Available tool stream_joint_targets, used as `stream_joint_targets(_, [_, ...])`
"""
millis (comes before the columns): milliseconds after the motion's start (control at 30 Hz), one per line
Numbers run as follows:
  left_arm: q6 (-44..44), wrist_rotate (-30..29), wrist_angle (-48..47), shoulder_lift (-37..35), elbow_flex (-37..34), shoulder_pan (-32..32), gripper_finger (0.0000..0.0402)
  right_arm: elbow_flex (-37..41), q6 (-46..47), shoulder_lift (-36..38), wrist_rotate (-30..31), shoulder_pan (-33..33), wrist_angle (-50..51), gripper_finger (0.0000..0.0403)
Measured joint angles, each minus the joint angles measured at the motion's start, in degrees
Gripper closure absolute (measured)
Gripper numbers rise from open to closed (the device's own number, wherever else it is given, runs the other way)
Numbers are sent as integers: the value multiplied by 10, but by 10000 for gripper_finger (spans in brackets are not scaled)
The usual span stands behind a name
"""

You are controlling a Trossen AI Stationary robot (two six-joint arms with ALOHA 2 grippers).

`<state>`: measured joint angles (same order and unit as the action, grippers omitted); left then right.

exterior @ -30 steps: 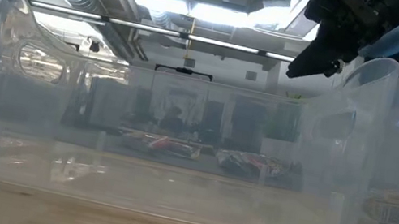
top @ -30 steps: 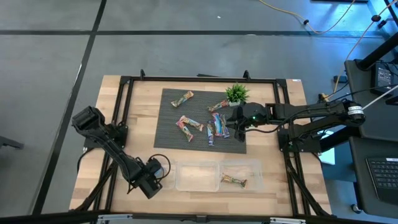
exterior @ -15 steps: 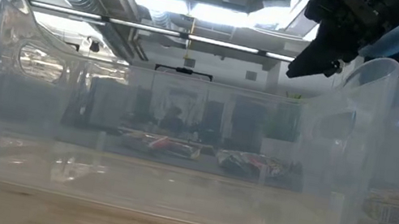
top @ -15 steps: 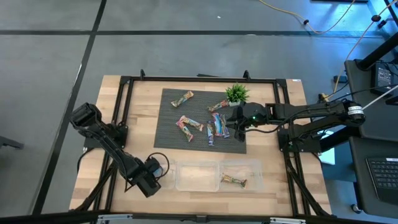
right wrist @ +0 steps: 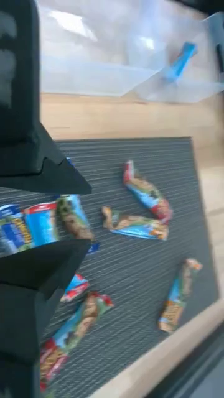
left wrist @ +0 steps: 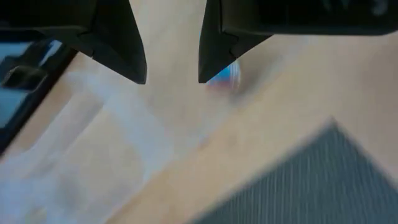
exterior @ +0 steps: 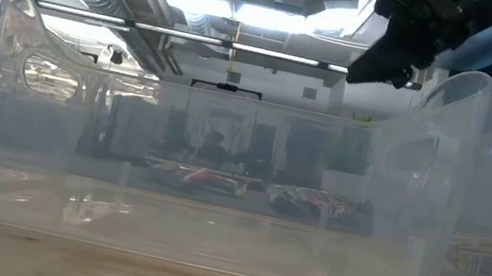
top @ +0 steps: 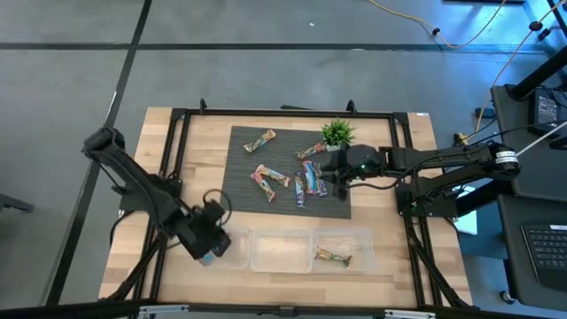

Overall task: Pick and place Granola Bars by type
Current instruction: Put the blue granola bar into the middle transparent bin

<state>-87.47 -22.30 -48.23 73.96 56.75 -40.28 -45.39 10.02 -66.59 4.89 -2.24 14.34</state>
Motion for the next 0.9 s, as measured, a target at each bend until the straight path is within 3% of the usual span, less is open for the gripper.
stream_joint_targets(133, [91, -87, 3, -57, 0, 24, 263, 0, -3, 0, 4, 0, -38, 272])
stream_joint_targets(300, [158, -217, 4, -115, 0, 69, 263, 0, 22, 0, 89, 0, -47, 271])
stream_joint_targets(367, [199, -241, 4, -134, 0, 91, 263, 0, 33, 0, 97, 0, -53, 263])
stream_joint_targets(433, [247, -228, 4, -152, 0, 114, 263, 0, 34, -5, 96, 0, -80, 245])
stream_joint_targets(567, [322, -133, 4, -191, 0, 176, 263, -1, 26, -14, 88, 2, -180, 194])
stream_joint_targets(633, [371, -113, 4, -208, 0, 198, 263, -1, 32, -18, 88, 2, -237, 174])
stream_joint_targets(767, [465, -61, 5, -248, 0, 244, 263, -1, -2, -21, 80, 4, -341, 151])
stream_joint_targets(900, [550, -11, 3, -291, 0, 287, 263, -45, 6, -27, 89, 5, -274, 146])
